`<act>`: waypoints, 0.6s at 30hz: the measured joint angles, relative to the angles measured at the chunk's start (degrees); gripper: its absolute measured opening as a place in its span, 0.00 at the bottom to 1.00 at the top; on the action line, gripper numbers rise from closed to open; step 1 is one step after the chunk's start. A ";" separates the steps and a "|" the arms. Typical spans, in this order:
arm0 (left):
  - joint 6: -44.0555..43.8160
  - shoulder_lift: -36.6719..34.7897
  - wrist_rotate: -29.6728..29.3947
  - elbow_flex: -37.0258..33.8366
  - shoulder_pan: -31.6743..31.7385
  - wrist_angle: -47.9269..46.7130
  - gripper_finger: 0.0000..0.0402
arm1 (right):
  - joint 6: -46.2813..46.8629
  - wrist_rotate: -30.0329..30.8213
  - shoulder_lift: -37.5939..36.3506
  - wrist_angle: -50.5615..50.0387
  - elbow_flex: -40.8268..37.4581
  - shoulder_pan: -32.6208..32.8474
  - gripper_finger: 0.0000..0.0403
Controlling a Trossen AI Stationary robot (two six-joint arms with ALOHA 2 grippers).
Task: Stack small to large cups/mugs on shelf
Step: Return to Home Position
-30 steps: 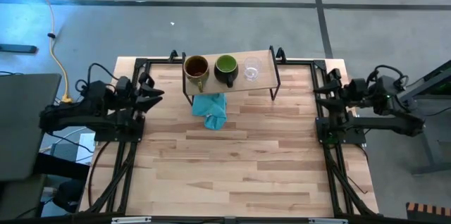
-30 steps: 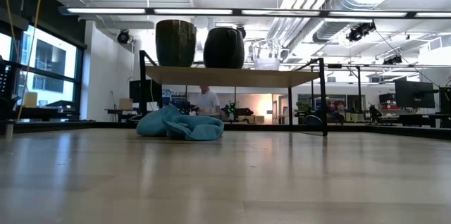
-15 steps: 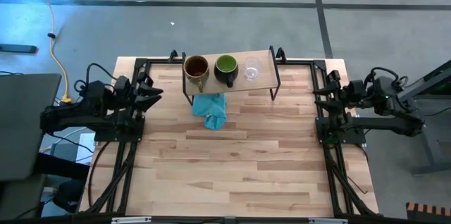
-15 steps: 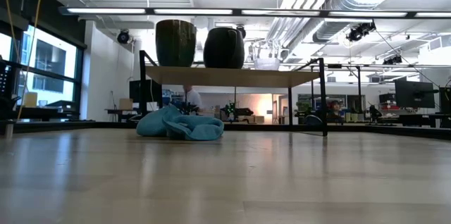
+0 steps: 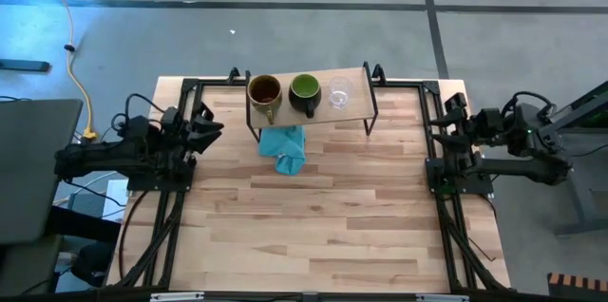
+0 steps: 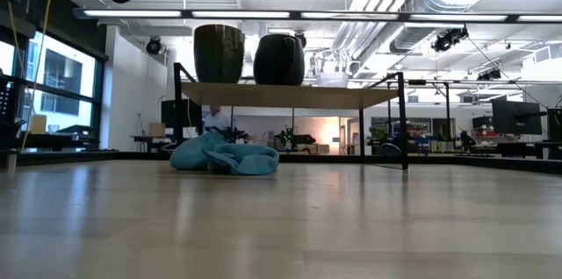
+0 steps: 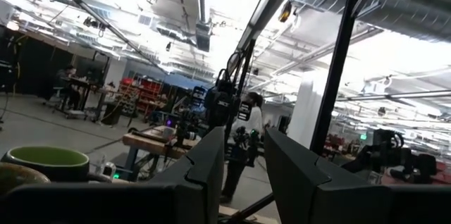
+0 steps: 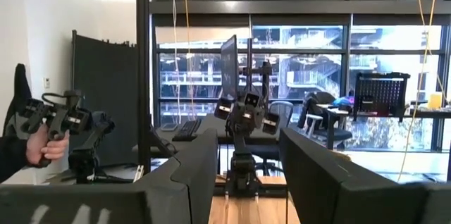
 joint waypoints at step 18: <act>-0.41 0.13 -0.43 -5.16 0.00 9.34 0.22 | -1.05 1.41 -0.09 -1.22 0.00 0.02 0.36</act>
